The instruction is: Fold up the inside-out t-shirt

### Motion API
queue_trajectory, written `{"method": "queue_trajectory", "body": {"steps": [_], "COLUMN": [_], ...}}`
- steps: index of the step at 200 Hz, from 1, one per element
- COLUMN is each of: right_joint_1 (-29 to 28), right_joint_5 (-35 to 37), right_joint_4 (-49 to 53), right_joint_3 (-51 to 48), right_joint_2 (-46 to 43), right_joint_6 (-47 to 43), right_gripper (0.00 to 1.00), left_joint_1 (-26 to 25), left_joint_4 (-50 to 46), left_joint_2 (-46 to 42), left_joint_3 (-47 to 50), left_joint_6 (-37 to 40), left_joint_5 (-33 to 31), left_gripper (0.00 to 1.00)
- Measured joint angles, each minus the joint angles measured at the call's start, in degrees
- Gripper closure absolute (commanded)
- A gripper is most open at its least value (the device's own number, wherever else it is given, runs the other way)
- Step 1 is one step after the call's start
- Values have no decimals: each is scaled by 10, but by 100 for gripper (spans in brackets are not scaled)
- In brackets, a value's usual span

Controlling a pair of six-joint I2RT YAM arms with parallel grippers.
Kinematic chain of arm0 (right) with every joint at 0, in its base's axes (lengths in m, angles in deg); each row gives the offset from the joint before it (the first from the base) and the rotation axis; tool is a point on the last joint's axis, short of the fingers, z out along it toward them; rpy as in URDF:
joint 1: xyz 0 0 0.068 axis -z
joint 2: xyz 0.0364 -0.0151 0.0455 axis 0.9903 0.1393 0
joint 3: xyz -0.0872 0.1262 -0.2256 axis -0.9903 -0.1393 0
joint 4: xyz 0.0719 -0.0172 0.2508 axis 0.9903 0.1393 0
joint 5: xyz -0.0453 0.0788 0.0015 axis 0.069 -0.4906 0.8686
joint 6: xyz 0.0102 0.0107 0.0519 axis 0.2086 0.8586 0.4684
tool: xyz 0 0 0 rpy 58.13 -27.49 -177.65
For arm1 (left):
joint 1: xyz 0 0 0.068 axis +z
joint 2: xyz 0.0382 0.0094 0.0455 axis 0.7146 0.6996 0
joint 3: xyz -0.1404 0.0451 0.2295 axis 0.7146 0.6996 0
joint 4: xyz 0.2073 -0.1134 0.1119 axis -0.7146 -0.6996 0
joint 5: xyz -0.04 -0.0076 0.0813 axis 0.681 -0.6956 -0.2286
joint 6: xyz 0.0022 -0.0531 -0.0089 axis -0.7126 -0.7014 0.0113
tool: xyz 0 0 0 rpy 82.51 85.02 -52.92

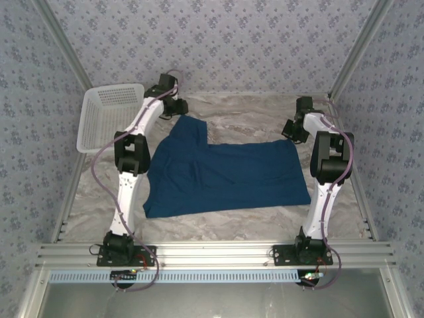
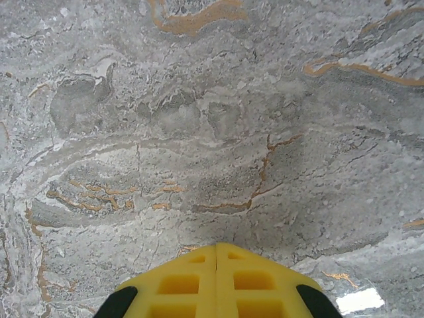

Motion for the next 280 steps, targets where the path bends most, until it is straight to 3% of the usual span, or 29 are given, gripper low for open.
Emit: {"method": "queue_trajectory", "body": {"steps": [47, 119, 167, 208, 256, 280], "right_joint_1": [0, 0, -1, -2, 0, 4], "right_joint_5": [0, 0, 0, -3, -4, -6], "right_joint_4": [0, 0, 0, 0, 5, 7], "right_joint_3": [0, 0, 0, 0, 18, 20], "right_joint_2": [0, 0, 0, 0, 0, -3], "right_joint_6": [0, 0, 0, 0, -11, -16], "right_gripper": [94, 94, 95, 95, 96, 96], "left_joint_1": [6, 3, 5, 10, 21, 31], "left_joint_4": [-41, -57, -57, -54, -61, -60], "left_joint_2": [100, 118, 122, 132, 133, 79], "left_joint_3": [-126, -140, -142, -159, -169, -101], "left_joint_6": [22, 31, 33, 29, 23, 33], "left_joint_5": [6, 52, 58, 66, 110, 120], "left_gripper": [48, 54, 70, 100, 100, 100]}}
